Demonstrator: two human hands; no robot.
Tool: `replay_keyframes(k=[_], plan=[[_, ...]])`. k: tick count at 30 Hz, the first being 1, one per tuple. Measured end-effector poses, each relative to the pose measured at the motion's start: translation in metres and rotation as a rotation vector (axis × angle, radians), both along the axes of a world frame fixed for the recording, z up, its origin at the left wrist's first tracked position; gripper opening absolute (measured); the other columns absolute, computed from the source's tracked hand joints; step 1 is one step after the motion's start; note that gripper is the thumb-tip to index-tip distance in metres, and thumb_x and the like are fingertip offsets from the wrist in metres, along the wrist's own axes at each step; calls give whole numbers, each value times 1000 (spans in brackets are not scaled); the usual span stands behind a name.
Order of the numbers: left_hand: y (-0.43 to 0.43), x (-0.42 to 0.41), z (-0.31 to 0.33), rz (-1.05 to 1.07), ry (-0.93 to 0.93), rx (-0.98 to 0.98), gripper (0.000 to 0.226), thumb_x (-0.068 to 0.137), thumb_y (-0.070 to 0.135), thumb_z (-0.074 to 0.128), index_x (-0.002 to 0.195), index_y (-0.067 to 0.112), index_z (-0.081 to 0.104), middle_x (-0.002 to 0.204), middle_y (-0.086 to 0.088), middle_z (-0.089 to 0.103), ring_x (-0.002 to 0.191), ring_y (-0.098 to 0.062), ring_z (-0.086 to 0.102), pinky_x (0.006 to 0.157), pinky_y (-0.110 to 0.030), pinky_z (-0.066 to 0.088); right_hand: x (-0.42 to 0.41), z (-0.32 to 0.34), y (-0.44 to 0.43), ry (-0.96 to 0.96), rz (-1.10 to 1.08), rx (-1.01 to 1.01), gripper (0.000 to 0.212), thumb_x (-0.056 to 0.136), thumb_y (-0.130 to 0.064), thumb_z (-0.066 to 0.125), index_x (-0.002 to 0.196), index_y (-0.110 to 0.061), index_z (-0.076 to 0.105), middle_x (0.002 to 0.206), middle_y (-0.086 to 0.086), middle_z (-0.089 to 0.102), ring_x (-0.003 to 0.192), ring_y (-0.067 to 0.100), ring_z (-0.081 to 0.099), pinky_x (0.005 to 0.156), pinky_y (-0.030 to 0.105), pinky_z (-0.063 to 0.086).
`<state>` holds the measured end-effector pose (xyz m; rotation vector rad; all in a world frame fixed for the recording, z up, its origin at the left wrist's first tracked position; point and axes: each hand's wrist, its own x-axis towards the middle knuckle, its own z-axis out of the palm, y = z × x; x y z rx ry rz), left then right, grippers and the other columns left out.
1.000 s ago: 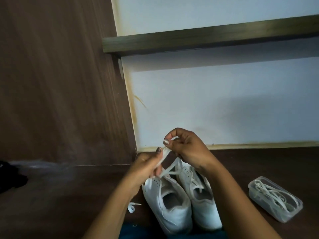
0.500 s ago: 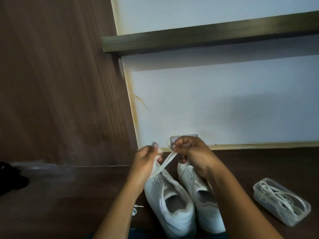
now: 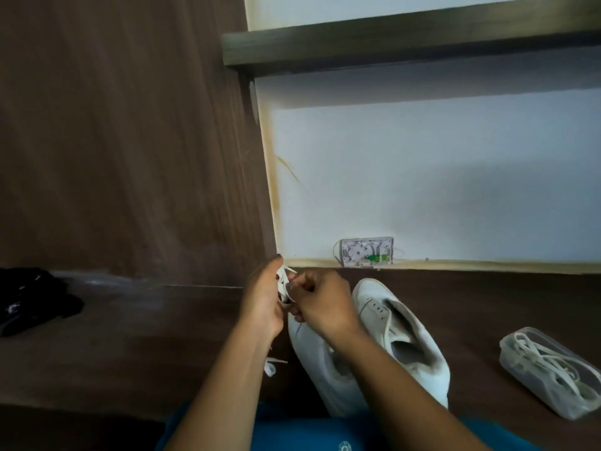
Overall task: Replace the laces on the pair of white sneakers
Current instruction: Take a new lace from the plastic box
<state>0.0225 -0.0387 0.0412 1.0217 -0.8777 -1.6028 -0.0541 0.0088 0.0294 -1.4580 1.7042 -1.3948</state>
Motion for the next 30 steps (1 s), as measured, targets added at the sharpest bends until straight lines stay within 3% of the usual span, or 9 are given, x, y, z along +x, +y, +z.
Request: replay_keyframes(k=[4,7,10,14,18,21,24,27,30], plan=[[-20,26,-27,7,-510,-50,20,95,22,50,90,5,60,76,-10,60,69,-23,55,65,-31,41,33,-15,2,454,-8,118,18,90,-18,48,90,-12,65,95,9,69,92,26,64,65,23,35],[-26,42,-44,-97,-722,-95,30,97,32,47,82,8,57,86,-14,61,84,-27,60,74,-32,41,58,-30,1,507,26,204,14,89,-12,48,97,-12,60,103,9,68,98,25,64,74,30,47],[-33,51,-55,-187,-837,-45,37,99,36,42,105,2,55,114,-19,60,108,-32,57,86,-35,44,73,-47,-7,514,-6,265,20,90,-13,50,109,-11,55,109,7,66,100,23,64,83,32,49],[-39,50,-57,-307,-976,-28,51,100,41,34,121,-1,53,127,-22,56,114,-35,55,90,-37,44,73,-60,-16,630,-20,360,24,94,-14,47,116,-7,50,115,10,63,106,24,63,83,31,48],[-51,60,-49,-313,-1001,-79,34,97,27,48,109,0,66,115,-14,65,98,-23,61,78,-25,39,68,-69,-22,765,-10,421,27,96,-10,40,118,-8,56,118,12,61,108,22,60,83,28,49],[-57,78,-52,-306,-1089,-60,30,96,23,51,115,5,65,119,-12,64,106,-25,59,83,-29,44,68,-72,-27,809,8,459,29,96,-11,40,121,-5,53,121,14,57,112,22,56,85,27,48],[-56,89,-62,-346,-1126,85,33,96,24,50,123,8,55,114,-15,57,93,-25,53,84,-36,48,68,-72,-29,764,-15,480,27,94,-15,45,119,-6,52,118,11,61,107,22,61,82,28,49],[-55,90,-70,-380,-1116,201,35,95,20,50,127,4,49,119,-18,52,102,-29,55,86,-39,53,69,-73,-29,745,1,493,30,94,-16,44,122,-4,48,118,12,61,107,24,61,83,30,48],[-52,84,-73,-380,-961,310,33,97,14,46,126,-1,51,124,-20,54,110,-32,57,81,-38,54,73,-75,-32,672,62,505,32,93,-26,46,117,-5,48,115,13,62,106,29,61,79,31,44]])
